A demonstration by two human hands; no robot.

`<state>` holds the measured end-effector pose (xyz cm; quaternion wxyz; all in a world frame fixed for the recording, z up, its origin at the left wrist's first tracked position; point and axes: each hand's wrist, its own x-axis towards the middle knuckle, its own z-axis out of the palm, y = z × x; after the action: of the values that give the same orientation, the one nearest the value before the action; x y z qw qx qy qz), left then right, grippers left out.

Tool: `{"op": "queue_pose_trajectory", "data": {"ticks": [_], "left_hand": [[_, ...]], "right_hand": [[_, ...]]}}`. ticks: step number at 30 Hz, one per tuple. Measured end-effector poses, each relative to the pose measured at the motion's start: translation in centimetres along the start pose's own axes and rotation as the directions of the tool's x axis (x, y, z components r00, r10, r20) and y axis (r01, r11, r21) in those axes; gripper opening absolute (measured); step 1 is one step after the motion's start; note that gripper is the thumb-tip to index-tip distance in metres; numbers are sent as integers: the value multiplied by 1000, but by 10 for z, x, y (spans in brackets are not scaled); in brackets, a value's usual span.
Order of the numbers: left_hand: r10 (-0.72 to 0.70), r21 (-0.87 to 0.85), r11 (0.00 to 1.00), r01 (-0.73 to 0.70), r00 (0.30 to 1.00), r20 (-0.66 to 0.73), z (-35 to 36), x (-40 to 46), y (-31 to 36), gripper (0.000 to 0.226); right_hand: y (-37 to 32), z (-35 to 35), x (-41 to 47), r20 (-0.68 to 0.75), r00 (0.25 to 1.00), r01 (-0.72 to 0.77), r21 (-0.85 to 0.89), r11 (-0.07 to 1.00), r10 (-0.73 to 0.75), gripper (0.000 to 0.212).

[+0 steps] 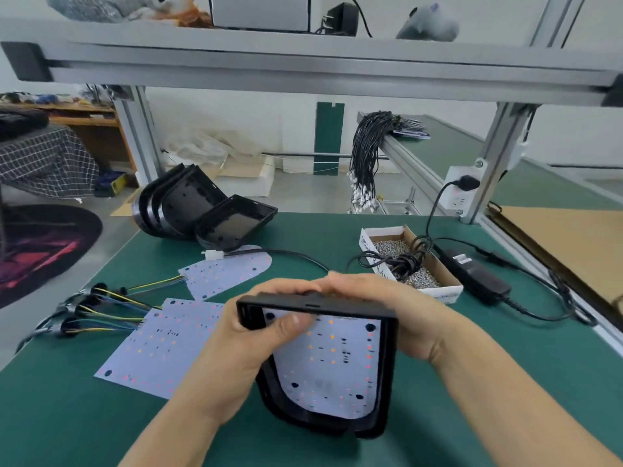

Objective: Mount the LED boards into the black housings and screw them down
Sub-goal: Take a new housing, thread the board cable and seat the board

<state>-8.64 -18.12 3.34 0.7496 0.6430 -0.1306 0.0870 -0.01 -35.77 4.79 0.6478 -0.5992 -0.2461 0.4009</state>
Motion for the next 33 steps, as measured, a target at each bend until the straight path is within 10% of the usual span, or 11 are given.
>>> {"op": "queue_pose_trajectory", "data": {"ticks": [16, 20, 25, 30, 33], "left_hand": [[-79, -100, 992, 80, 997, 17, 0, -7, 0, 54], [-126, -115, 986, 120, 991, -41, -3, -6, -2, 59], [-87, -60, 994, 89, 996, 36, 1, -3, 0, 49], [-36, 12, 999, 35, 994, 100, 7, 4, 4, 42], [13, 35, 999, -16, 995, 98, 5, 4, 5, 31]], "right_hand": [[7, -12, 10, -213, 945, 171, -328, 929, -249, 8], [5, -12, -11, -563, 753, 5, -512, 859, -340, 29], [12, 26, -33, -297, 924, -265, -49, 963, 239, 40], [-4, 29, -7, -331, 926, 14, 509, 861, 181, 38], [-5, 26, 5, -472, 875, 86, 374, 924, 110, 35]]}}
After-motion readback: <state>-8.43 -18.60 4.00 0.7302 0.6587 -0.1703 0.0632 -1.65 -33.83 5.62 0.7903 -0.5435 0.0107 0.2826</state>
